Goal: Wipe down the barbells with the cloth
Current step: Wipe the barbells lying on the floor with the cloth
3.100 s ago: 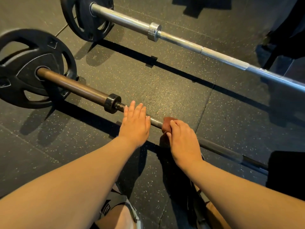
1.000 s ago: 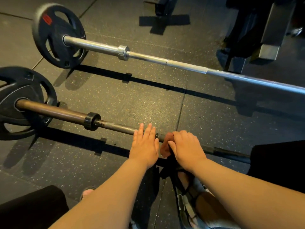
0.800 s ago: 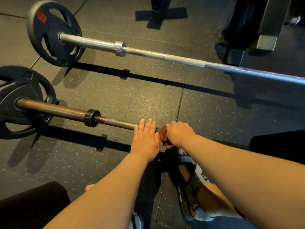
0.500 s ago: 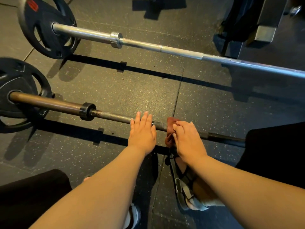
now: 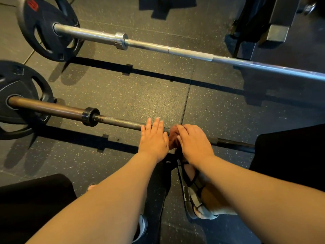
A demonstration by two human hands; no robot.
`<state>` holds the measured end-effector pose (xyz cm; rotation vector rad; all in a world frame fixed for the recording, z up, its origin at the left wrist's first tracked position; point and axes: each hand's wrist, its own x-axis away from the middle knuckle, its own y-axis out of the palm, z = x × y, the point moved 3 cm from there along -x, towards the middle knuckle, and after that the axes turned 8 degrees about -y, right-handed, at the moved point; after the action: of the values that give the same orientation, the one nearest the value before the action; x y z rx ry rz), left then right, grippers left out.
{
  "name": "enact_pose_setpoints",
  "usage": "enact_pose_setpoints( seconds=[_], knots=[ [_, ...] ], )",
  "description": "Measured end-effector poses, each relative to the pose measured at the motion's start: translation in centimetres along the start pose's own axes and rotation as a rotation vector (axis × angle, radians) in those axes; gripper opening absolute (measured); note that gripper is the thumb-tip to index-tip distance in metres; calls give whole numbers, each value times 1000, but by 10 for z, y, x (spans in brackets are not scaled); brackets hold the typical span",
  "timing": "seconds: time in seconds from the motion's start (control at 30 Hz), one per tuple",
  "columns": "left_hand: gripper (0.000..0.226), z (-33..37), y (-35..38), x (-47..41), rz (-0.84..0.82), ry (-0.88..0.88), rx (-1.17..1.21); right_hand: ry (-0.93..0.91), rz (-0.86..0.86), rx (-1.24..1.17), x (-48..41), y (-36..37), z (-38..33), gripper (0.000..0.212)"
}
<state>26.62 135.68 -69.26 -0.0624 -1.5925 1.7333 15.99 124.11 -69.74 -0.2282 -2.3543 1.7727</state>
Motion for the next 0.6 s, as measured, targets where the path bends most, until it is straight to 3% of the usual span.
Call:
enact_pose_setpoints(
  seconds=[0.07,0.23,0.33,0.43,0.6],
  knots=[
    [58,1,2,3,0,5,12,25,-5,64,6,-4,11,37],
    [58,-1,4,2,8,38,9,365,113,8,-2,4,-14,30],
    [57,0,0,-1,-30,12,65,192,119,-83,-22,10,-43,44],
    [58,-7,-3,1,-30,58,44,14,67,-74,-19,4,-32,42],
    [58,5,-1,5,-46,-7,29,186,-85,87,16,-12,13,38]
  ],
)
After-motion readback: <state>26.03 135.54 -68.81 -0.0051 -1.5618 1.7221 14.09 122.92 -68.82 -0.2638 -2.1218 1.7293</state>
